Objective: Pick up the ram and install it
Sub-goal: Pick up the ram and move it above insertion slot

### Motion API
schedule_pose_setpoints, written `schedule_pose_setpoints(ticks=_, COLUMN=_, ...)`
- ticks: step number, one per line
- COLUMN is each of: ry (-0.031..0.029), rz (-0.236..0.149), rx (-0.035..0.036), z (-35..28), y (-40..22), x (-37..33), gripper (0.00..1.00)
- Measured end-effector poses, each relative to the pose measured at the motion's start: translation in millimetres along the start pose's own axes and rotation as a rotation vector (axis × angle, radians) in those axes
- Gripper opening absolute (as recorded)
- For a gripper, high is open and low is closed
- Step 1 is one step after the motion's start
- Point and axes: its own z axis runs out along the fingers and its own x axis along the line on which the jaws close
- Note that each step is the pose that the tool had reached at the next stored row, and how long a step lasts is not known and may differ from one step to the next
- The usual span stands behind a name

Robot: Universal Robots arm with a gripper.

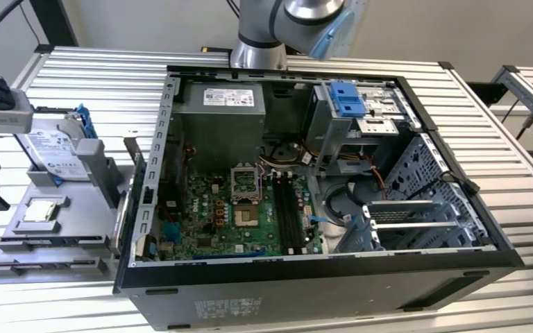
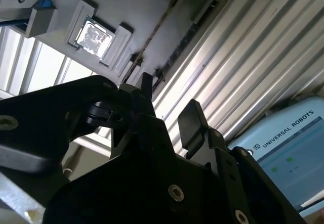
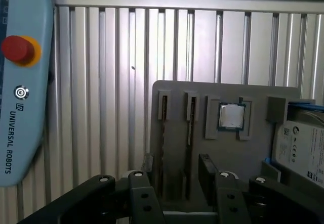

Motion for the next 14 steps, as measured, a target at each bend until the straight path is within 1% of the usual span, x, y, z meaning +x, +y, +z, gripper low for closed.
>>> schedule_pose_setpoints(ticks=14, ry=-0.0006, rz=0.000, rx=0.0000, z=25.3, y=-1.0, x=5.1, gripper=1.00)
